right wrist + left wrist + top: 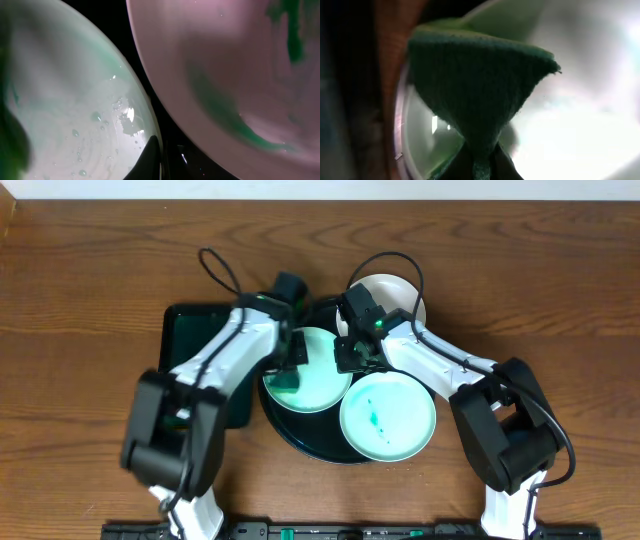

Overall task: Clean dirty plates on tray and stack at the side
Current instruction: 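Scrub the left plate with the sponge while right gripper holds it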

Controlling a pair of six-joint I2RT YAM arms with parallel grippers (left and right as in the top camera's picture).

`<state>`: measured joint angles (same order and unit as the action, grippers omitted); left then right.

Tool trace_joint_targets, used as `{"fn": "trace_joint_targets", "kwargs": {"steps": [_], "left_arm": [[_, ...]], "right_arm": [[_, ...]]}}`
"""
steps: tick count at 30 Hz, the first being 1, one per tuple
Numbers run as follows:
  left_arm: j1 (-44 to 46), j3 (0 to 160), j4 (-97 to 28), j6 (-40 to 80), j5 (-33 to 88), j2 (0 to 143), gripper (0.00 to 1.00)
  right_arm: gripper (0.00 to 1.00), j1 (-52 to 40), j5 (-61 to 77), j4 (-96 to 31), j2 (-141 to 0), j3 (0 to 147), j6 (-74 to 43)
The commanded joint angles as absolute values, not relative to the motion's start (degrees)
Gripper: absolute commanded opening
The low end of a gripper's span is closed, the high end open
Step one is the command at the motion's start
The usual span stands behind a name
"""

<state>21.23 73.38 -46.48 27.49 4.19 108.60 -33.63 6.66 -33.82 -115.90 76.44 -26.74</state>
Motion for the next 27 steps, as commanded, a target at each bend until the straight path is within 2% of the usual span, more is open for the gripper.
{"fn": "trace_joint_targets", "kwargs": {"steps": [1,4,10,13,18,24,27], "left_arm": [[22.5,73.63,-47.03,33.87,1.52,113.32,0.07],[22.46,73.63,-47.0,33.34,7.46,115.74,0.07],[23.14,73.63,-43.24,17.47,35.35,116.57,0.07],[23.44,73.63,-41.98,15.88,39.2,116.57,0.07],[23.33,73.63,-40.6,20.25,30.65,116.57,0.07],[21.43,73.63,-41.5,28.1,13.61,116.57,0.07],[19.97,73.89,-45.69,32.21,-0.51,116.51,0.07]], "right_arm": [[0.01,-34.81,7.42,-33.91,-117.45,77.14,-26.79],[0.01,-34.79,7.42,-34.09,-117.45,77.14,-26.79],[0.01,-34.2,8.01,-34.06,-117.45,77.14,-27.22],[0.01,-34.06,8.43,-34.06,-117.45,77.14,-27.2],[0.01,-34.06,8.43,-34.24,-117.45,77.14,-27.2],[0.01,-34.06,8.43,-34.5,-117.45,77.14,-27.2],[0.01,-34.06,8.43,-34.48,-117.45,77.12,-27.2]]}}
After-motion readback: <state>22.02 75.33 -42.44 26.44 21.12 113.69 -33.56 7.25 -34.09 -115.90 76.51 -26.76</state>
